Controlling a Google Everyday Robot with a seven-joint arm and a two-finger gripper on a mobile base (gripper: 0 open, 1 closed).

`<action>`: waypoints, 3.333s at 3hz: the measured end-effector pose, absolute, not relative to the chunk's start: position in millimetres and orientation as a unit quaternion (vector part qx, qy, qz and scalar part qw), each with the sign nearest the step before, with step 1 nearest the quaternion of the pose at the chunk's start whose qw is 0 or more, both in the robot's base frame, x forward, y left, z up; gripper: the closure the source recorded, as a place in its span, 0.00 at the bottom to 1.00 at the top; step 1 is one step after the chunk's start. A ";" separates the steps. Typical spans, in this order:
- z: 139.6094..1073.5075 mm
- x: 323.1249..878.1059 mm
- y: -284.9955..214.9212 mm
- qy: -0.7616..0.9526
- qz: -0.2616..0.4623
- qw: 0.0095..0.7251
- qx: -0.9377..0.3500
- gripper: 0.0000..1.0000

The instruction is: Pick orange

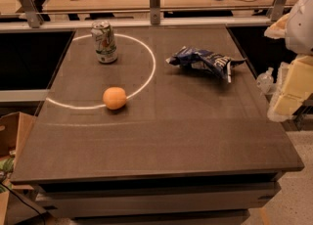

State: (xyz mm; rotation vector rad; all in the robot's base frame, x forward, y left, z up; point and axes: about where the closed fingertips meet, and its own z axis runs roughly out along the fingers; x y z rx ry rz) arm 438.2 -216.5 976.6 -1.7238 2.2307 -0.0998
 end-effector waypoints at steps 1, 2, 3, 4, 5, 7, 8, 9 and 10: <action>976.6 438.2 -216.5 0.781 -0.035 0.160 -0.603 0.00; 977.7 434.2 -204.2 0.784 0.000 0.178 -0.594 0.00; 978.6 423.7 -176.5 0.782 0.054 0.208 -0.586 0.00; 979.4 406.8 -141.9 0.766 0.085 0.247 -0.587 0.00; 972.6 390.2 -104.4 0.736 0.090 0.300 -0.600 0.00; 949.7 394.5 -37.7 0.712 0.097 0.376 -0.585 0.00; 930.5 402.0 -10.2 0.721 0.127 0.374 -0.570 0.00; 913.6 407.1 20.2 0.722 0.155 0.372 -0.562 0.00; 913.7 407.1 20.3 0.722 0.155 0.372 -0.562 0.00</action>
Offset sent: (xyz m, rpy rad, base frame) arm -0.0124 0.0365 0.0004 0.2471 0.0653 -0.0161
